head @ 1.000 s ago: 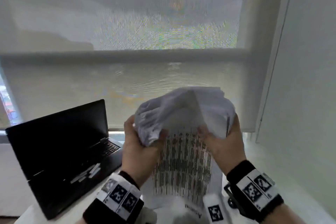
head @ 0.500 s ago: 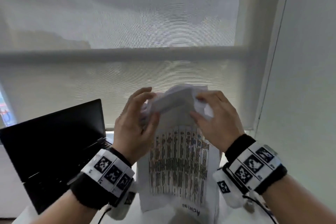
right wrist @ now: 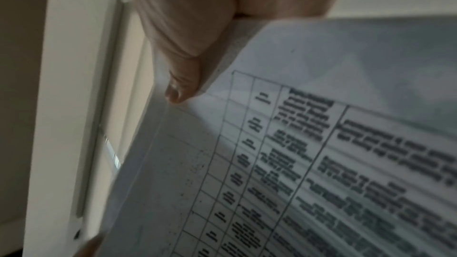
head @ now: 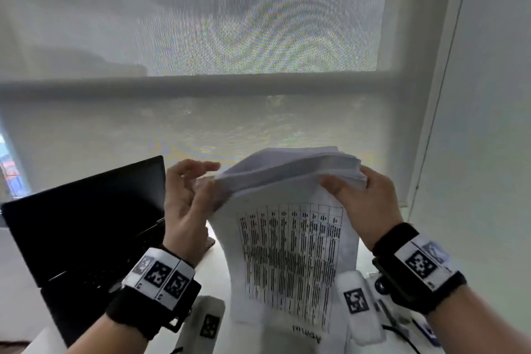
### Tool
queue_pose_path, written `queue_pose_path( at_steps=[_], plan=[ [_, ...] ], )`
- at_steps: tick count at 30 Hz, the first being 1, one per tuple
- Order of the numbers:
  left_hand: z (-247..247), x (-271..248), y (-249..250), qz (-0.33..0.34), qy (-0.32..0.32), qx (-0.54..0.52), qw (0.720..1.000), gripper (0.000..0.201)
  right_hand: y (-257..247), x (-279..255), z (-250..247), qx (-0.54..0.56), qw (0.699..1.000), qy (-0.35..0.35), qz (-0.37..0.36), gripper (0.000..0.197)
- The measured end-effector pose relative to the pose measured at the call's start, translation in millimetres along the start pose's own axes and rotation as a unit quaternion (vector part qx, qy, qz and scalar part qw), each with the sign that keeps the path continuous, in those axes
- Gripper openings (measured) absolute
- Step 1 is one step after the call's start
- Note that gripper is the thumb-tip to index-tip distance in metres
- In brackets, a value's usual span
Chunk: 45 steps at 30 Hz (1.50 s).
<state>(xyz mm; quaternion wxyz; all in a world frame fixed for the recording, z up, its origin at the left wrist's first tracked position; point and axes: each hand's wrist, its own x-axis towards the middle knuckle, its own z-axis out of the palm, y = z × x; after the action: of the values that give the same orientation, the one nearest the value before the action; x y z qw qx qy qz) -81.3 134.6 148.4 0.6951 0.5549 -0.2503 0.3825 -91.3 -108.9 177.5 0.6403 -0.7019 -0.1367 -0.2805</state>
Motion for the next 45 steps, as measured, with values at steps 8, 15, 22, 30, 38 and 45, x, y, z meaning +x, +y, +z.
queue_pose_path(
  at_steps=[8,15,22,30,38,45],
  plan=[
    [-21.3,-17.3,-39.9,-0.125,-0.149,0.152,0.969,0.101,3.4,-0.6,-3.9,0.04,0.999,0.01,0.016,0.022],
    [35.8,-21.9,0.4,-0.03,0.0,0.265,0.964,0.032,-27.9,-7.6,16.0,-0.011,0.99,0.113,-0.088,0.017],
    [27.5,-42.8,7.1,-0.235,-0.033,0.087,0.968,0.06,-11.9,-23.8,6.1,-0.163,0.983,0.027,-0.078,0.08],
    [11.1,-43.7,-11.0,-0.256,-0.087,0.056,0.961,0.055,-56.5,9.2,-11.3,-0.512,0.837,-0.125,-0.147,0.076],
    [2.1,-39.7,-14.6,-0.222,-0.145,0.038,0.963,0.046,-78.3,22.2,6.1,-0.654,0.662,-0.303,-0.206,0.092],
    [1.3,-46.5,-19.1,-0.218,-0.134,0.062,0.965,0.029,-53.2,10.0,21.9,-0.551,0.735,-0.364,-0.155,0.06]
  ],
)
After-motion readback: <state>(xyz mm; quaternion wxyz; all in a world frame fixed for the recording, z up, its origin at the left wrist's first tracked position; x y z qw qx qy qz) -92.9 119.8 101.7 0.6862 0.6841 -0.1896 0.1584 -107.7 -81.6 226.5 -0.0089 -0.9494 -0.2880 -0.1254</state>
